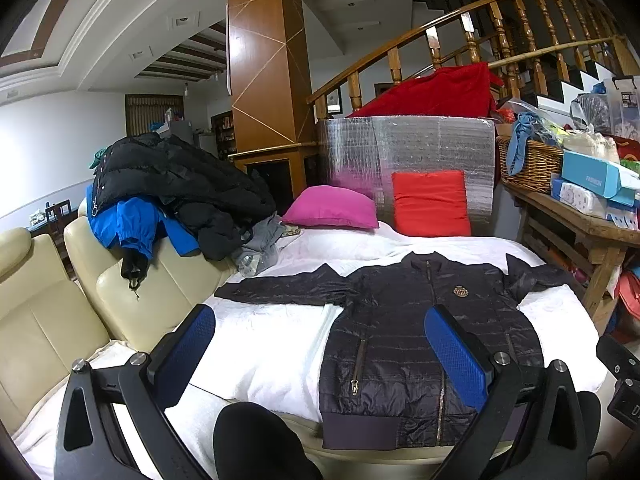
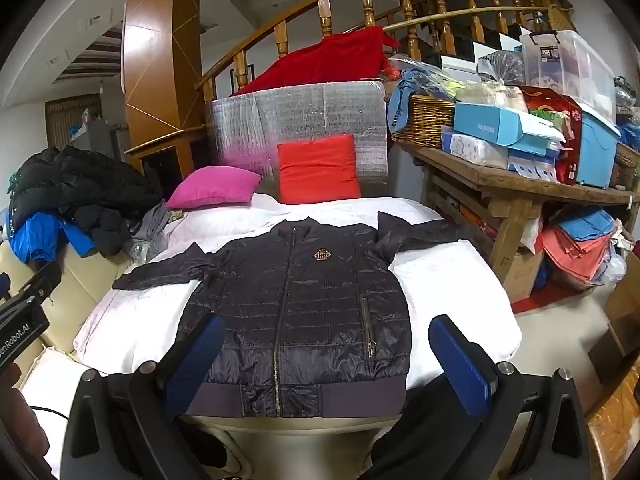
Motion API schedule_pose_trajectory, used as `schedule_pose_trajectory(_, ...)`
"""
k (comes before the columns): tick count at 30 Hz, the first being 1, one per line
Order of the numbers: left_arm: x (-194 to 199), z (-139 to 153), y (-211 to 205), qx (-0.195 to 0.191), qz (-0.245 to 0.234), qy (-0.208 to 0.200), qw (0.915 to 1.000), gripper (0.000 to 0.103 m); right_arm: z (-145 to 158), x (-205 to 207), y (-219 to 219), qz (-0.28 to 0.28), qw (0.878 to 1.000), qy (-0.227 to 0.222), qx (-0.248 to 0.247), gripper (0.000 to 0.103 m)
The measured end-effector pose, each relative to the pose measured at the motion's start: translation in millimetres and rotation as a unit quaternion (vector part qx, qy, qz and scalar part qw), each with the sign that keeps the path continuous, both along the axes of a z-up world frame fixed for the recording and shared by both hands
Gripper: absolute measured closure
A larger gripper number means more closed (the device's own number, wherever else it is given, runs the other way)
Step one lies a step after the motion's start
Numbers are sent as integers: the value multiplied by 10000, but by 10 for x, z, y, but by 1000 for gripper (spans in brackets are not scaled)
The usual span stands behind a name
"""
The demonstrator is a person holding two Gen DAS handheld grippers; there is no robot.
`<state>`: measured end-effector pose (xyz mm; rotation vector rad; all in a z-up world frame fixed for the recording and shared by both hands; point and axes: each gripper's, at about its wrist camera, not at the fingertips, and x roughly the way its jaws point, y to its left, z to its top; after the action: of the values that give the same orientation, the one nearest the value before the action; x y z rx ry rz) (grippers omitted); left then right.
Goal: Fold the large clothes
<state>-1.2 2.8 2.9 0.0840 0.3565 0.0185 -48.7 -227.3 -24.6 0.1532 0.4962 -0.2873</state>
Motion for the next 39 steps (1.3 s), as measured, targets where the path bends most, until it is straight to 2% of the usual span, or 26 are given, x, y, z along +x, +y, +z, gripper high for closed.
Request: schedule_pose_trajectory(39,29,2,-21,115,-29,46,9999,0,-44,29,-37,27,9999,94,82,0)
